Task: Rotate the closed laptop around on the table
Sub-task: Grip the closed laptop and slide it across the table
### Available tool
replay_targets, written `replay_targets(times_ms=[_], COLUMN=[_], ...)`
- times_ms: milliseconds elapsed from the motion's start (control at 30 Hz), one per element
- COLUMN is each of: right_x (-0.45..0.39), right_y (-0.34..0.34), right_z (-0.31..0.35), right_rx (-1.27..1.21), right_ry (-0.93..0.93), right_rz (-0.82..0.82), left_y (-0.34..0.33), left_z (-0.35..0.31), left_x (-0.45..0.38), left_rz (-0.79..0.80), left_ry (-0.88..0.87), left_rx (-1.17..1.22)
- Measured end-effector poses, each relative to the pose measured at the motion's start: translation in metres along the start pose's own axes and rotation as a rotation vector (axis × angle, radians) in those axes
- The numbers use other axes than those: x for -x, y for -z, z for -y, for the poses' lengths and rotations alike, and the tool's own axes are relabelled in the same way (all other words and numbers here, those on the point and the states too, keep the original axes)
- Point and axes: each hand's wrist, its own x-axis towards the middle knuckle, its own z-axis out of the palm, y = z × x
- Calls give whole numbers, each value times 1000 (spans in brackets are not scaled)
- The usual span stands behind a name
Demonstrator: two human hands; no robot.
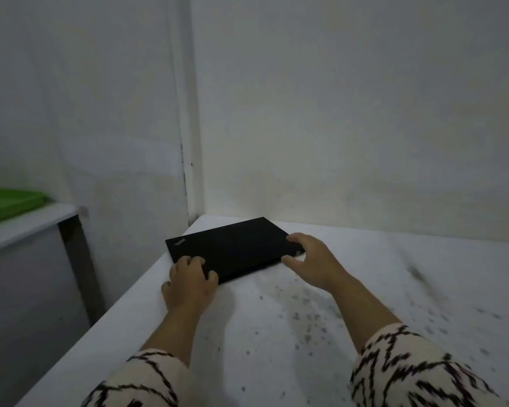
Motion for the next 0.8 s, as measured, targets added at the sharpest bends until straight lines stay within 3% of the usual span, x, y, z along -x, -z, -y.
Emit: replay_targets(times_ms=[233,367,567,800], right_x=[-29,-51,-86,-116], right_y=[-55,-80,-87,-86], right_z=[-26,-39,-44,-54], right_rx=[-88,-22,85,227], right_ry=[-47,-50,-68,-276], right_rz=[-95,-122,-232,-181], left_y=[-21,-25,-31,-32], left_z=[25,30,30,29], left_x=[-16,-30,-35,-38], left_rz=[-94,-63,-71,-56], left_ry=[69,210,155,171], left_rx=[0,-6,-67,-34])
